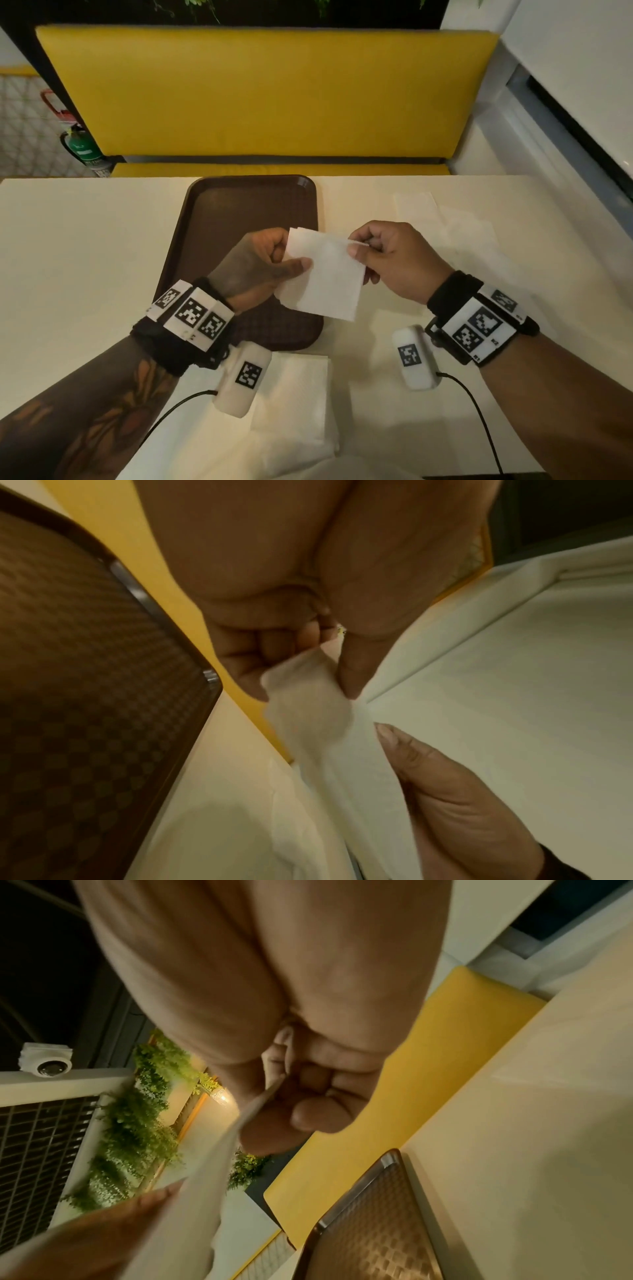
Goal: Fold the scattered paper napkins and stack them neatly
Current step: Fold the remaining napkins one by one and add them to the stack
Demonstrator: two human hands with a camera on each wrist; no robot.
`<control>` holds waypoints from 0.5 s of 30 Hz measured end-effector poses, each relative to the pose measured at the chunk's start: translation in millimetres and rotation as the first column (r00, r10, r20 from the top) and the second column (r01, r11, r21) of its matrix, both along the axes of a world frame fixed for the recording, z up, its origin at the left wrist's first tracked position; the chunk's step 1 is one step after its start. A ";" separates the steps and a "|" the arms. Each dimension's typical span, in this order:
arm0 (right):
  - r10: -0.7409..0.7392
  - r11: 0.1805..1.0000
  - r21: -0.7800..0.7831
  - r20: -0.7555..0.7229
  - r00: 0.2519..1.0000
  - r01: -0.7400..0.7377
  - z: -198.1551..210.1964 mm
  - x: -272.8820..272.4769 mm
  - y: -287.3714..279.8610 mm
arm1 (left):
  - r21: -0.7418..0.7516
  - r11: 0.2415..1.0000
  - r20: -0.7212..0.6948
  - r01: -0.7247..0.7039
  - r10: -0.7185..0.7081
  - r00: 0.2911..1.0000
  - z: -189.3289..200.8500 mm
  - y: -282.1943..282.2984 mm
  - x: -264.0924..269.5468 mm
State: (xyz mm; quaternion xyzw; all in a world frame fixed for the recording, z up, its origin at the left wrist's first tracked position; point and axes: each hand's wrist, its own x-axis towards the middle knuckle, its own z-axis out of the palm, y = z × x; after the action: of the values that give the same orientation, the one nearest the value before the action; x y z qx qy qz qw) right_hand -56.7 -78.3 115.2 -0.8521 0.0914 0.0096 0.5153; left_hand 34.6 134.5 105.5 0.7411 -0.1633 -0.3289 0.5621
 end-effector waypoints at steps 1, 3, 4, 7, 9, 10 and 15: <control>0.028 1.000 0.010 -0.039 0.999 -0.027 -0.7 -0.3 2.3 | 0.020 1.000 0.003 -0.002 0.002 1.000 -0.9 4.1 -1.3; 0.084 0.996 0.018 -0.104 0.991 -0.082 -5.7 -1.9 9.6 | 0.109 0.994 0.067 0.014 -0.021 0.998 -5.5 12.0 -6.0; 0.109 0.994 0.031 -0.129 0.986 -0.106 -9.4 -3.0 13.8 | 0.148 0.989 0.084 0.013 -0.026 0.996 -8.4 16.1 -8.6; 0.195 0.980 0.072 -0.213 0.958 -0.183 -24.2 -9.2 28.4 | 0.211 0.978 0.060 0.010 -0.023 0.998 -16.6 29.7 -17.4; 0.252 0.968 0.062 -0.276 0.928 -0.244 -35.3 -15.4 38.9 | 0.288 0.955 0.056 0.072 -0.092 0.994 -23.7 40.0 -24.9; 0.276 0.960 0.045 -0.304 0.912 -0.276 -40.8 -18.3 43.3 | 0.331 0.936 0.052 0.119 -0.144 0.988 -28.2 44.5 -29.1; 0.304 0.932 -0.060 -0.401 0.864 -0.356 -69.8 -34.5 61.9 | 0.503 0.830 0.031 0.240 -0.295 0.955 -61.6 56.0 -51.8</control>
State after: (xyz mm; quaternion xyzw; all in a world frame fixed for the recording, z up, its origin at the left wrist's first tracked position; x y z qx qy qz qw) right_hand -91.2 -16.4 45.5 -0.8685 0.0438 0.2589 0.4204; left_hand -17.2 190.5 43.9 0.8463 -0.2057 -0.3948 0.2926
